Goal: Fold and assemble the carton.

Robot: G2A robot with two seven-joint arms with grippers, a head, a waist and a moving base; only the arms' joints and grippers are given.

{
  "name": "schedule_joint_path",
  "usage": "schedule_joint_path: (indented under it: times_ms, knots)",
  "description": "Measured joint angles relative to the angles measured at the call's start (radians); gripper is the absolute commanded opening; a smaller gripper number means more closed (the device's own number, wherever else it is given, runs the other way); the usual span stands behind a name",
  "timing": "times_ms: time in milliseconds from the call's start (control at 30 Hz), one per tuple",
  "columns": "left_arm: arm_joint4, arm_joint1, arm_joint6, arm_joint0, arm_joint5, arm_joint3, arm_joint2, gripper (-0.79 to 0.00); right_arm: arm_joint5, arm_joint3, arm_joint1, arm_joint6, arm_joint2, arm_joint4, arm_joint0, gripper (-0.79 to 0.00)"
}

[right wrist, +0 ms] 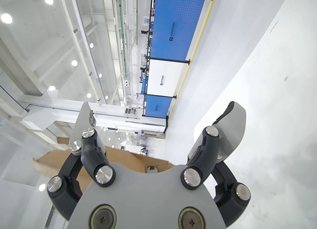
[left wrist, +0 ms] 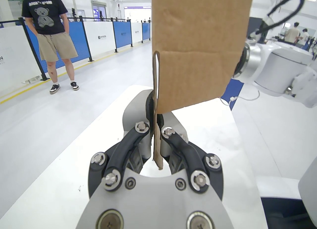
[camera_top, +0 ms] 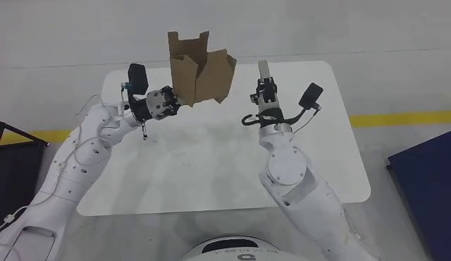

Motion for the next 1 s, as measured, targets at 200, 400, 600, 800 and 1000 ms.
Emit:
schedule_joint_path:
  times_ms: [200,400,600,800,1000]
  knots:
    - [0.157,0.012,-0.048,0.007,0.019,-0.018,-0.029,-0.785,0.065,-0.090,0.019,0.174,0.045,-0.174,0.021,0.000]
    - [0.356,0.032,-0.037,0.063,0.104,-0.112,-0.098,-0.785,0.144,-0.140,0.052,0.453,0.071,-0.438,0.027,0.000]
    - [0.507,0.049,-0.021,0.117,0.161,-0.224,-0.152,-0.785,0.167,-0.177,0.073,0.715,0.102,-0.575,0.059,0.000]
    - [0.546,0.054,-0.036,0.155,0.178,-0.280,-0.171,-0.785,0.162,-0.221,0.092,0.963,0.096,-0.718,0.070,0.000]
    - [0.559,0.055,-0.056,0.173,0.189,-0.299,-0.175,-0.785,0.153,-0.273,0.100,1.077,0.103,-0.765,0.058,0.000]
